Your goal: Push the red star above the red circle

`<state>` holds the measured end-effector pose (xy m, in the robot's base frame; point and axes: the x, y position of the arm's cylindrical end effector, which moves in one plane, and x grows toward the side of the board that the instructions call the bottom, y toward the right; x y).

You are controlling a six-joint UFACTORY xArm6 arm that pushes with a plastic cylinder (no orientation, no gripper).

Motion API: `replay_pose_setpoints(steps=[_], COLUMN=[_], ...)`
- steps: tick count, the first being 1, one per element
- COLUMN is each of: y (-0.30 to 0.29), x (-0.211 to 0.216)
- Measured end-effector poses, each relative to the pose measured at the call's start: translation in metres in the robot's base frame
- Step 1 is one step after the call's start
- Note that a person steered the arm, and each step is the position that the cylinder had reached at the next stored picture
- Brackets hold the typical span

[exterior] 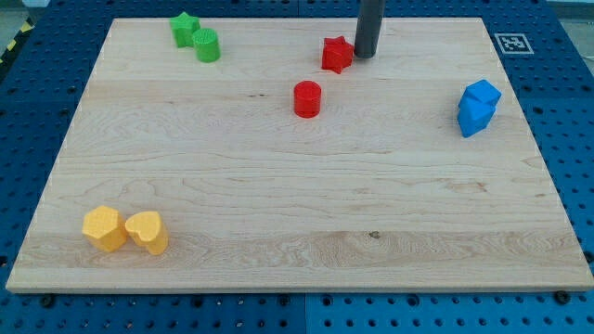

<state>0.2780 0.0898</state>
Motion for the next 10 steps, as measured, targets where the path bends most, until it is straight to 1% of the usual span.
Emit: replay_pose_setpoints(steps=[2,5,6,8,9,10], y=[-0.052,-0.066,-0.073,-0.118,-0.122,-0.096], x=[0.000,-0.003,-0.011,-0.006,0.016,0.022])
